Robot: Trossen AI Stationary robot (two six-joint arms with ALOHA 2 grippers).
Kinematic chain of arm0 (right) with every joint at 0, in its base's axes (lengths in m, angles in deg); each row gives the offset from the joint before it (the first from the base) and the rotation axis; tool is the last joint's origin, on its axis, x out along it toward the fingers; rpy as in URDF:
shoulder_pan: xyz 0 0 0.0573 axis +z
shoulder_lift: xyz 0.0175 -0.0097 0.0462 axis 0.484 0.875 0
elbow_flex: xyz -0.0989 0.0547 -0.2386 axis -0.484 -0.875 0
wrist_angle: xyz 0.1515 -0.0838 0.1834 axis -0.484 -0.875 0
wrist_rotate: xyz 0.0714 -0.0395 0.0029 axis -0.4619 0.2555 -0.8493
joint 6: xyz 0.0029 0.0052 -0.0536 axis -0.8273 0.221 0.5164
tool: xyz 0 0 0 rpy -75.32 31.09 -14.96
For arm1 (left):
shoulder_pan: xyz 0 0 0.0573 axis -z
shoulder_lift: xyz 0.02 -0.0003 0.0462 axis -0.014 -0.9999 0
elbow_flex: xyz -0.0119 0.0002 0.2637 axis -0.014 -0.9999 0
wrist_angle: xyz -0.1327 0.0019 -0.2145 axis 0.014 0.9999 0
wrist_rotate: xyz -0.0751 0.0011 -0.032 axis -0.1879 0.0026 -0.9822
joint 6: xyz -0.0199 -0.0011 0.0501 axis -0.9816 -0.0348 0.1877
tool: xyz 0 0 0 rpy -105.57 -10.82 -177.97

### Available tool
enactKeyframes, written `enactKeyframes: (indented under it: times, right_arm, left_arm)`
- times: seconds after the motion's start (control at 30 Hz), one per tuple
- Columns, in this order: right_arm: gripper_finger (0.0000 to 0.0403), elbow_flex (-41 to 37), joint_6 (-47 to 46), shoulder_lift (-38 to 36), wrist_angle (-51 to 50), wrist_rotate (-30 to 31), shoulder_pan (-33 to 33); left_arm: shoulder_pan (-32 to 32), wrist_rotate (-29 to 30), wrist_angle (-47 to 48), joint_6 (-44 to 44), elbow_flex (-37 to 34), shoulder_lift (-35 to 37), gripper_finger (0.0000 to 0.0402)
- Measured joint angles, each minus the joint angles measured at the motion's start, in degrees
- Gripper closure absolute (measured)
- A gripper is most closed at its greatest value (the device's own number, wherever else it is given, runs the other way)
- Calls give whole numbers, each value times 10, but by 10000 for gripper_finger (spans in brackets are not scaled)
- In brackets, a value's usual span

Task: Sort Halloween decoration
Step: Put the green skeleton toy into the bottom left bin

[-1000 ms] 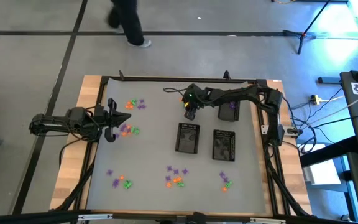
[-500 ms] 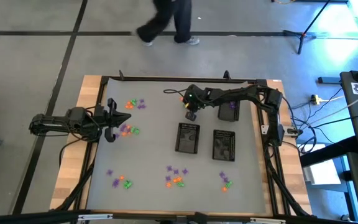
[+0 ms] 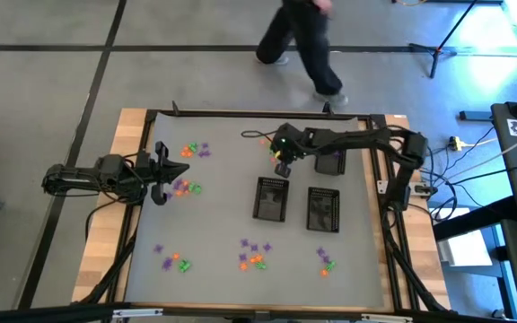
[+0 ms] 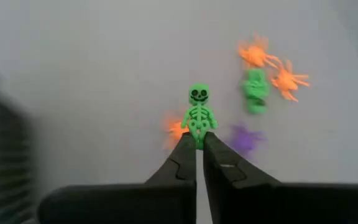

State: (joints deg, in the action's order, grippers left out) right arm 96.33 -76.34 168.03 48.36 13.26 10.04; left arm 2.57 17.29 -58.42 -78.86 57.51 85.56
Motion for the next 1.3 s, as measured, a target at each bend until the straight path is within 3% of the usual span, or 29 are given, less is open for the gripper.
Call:
enactKeyframes:
  times: [0.27, 0.53, 0.9, 1.3]
  right_arm:
    - [398, -45, 18, -81, -1, -29, 61]
    - [379, -63, 60, -87, -2, -189, 136]
    - [373, -63, 60, -85, 5, -182, 163]
    - [362, -63, 61, -85, 54, -115, 163]
  left_arm:
    - [0, 0, 0, 0, 0, 0, 401]
    - [0, 0, 0, 0, 0, 0, 401]
    - [0, 0, 0, 0, 0, 0, 401]
    - [0, 0, 0, 0, 0, 0, 401]
